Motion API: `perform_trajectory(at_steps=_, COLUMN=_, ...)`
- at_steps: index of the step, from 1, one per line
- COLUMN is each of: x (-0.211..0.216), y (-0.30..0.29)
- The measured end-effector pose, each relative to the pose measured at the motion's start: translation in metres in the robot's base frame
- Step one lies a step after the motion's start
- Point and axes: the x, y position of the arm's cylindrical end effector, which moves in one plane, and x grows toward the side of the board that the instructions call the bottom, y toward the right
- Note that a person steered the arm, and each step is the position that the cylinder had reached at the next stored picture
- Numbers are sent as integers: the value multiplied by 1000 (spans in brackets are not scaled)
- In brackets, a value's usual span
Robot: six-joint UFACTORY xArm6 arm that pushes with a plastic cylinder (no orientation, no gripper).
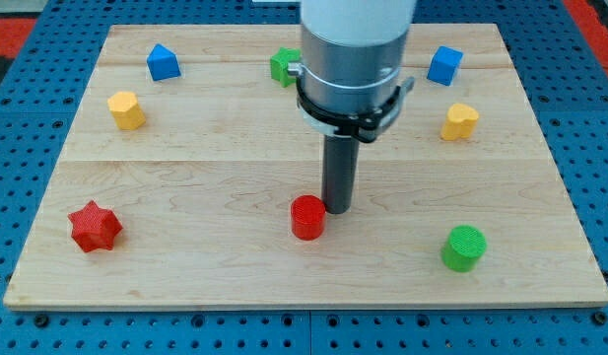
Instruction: Push the yellow heart down a bit
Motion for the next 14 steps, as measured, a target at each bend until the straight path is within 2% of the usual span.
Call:
perform_trajectory(at_steps=2, x=28, y=-27)
perform_trajectory(at_steps=3, x=28, y=-13)
perform_trajectory(at_steps=4, x=8, y=11)
perform_trajectory(at_steps=7, x=-30, y=-6)
perform_trajectory(at_steps=8, x=-82, y=-5)
perform_trajectory(at_steps=9, x=-128, y=42)
perform_trajectory(at_steps=10, x=-144, y=111)
perform_trajectory(at_steps=11, x=-154, y=153)
perform_trajectory(at_steps=13, x=-155, y=199)
perform_trajectory(at_steps=14, x=-139, y=188)
